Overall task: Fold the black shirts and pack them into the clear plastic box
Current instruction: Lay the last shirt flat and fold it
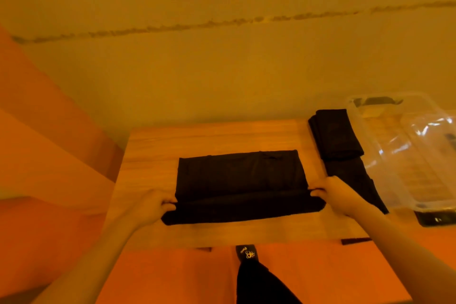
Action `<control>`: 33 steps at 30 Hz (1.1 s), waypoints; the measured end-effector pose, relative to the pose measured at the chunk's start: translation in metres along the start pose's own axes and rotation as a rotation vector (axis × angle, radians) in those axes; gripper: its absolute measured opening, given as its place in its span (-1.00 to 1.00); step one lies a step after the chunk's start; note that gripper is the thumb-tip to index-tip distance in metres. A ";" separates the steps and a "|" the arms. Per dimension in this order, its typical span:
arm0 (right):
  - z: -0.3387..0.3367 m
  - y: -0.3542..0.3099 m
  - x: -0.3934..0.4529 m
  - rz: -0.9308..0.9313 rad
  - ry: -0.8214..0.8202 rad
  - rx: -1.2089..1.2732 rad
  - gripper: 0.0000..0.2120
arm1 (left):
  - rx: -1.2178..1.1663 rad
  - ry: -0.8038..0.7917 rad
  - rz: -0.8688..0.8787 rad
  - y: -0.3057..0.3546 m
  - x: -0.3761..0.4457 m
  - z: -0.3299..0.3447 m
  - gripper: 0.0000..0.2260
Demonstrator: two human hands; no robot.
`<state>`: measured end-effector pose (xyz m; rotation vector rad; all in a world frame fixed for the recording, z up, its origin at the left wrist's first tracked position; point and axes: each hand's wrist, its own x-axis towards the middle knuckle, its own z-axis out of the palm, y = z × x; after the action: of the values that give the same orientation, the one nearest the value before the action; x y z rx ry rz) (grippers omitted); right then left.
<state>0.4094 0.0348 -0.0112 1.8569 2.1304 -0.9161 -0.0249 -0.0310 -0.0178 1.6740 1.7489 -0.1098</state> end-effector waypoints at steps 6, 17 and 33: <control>-0.041 -0.012 0.053 -0.045 0.040 0.091 -0.76 | -0.004 0.038 -0.041 0.015 0.051 -0.047 -0.63; -0.045 0.006 0.170 0.039 -0.114 0.103 -0.78 | -0.194 0.087 -0.218 0.007 0.153 -0.050 -0.84; 0.078 -0.043 0.157 -0.135 0.197 -0.269 -0.35 | 0.295 0.375 -0.094 0.028 0.143 0.089 -0.46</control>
<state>0.3159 0.1221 -0.1384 1.7486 2.3800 -0.4536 0.0503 0.0488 -0.1496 1.9159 2.1780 -0.1061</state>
